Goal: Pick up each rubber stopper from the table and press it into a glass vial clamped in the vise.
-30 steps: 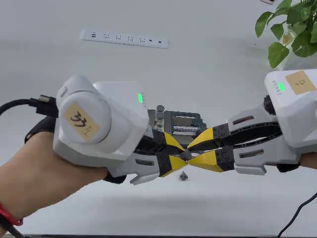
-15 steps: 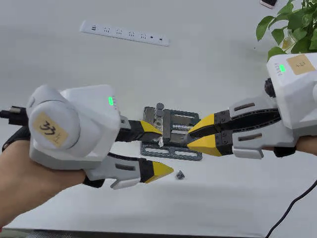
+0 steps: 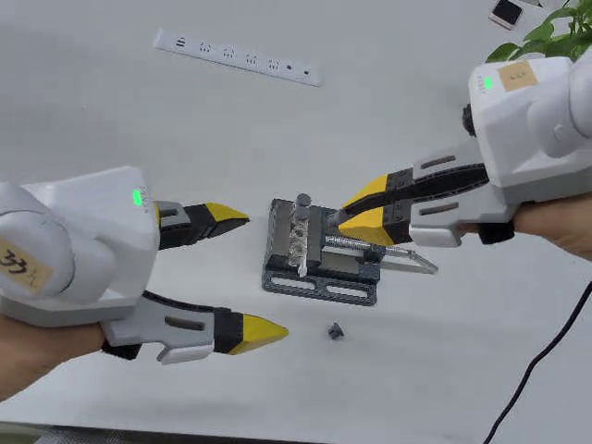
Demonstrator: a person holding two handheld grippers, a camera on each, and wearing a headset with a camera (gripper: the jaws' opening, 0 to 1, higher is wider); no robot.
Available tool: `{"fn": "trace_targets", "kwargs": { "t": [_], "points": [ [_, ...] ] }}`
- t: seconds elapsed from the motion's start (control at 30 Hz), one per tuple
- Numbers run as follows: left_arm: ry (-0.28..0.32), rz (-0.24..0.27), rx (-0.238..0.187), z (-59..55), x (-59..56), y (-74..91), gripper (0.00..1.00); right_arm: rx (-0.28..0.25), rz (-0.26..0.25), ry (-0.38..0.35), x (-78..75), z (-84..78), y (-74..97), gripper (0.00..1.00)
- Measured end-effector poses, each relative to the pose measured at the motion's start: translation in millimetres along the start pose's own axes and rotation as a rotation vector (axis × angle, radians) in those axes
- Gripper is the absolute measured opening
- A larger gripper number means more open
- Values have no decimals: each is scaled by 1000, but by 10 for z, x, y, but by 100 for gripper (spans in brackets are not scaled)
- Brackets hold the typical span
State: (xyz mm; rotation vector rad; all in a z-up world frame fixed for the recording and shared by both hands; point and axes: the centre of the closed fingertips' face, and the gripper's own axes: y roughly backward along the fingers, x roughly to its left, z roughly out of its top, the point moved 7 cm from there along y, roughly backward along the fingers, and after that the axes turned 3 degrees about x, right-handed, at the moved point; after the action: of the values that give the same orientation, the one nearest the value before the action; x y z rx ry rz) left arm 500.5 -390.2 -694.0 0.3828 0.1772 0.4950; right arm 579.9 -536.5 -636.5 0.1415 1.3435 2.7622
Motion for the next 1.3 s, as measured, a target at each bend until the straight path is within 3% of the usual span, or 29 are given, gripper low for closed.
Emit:
{"fn": "trace_targets", "kwargs": {
  "t": [0.37, 0.47, 0.9, 1.3],
  "points": [
    [5, -28, -39, -154, 58, 3, 95, 138, 9, -4, -271, 19, -341, 5],
    [5, -37, -42, -207, 64, -7, 99, 206, 10, 9, -314, -17, -456, 5],
    [8, -42, -55, -319, 82, -12, 99, 411, 34, 73, -430, -165, -823, 5],
    [17, -45, -67, -364, 85, -35, 99, 486, 58, 74, -475, -201, -937, 5]
  ]
}}
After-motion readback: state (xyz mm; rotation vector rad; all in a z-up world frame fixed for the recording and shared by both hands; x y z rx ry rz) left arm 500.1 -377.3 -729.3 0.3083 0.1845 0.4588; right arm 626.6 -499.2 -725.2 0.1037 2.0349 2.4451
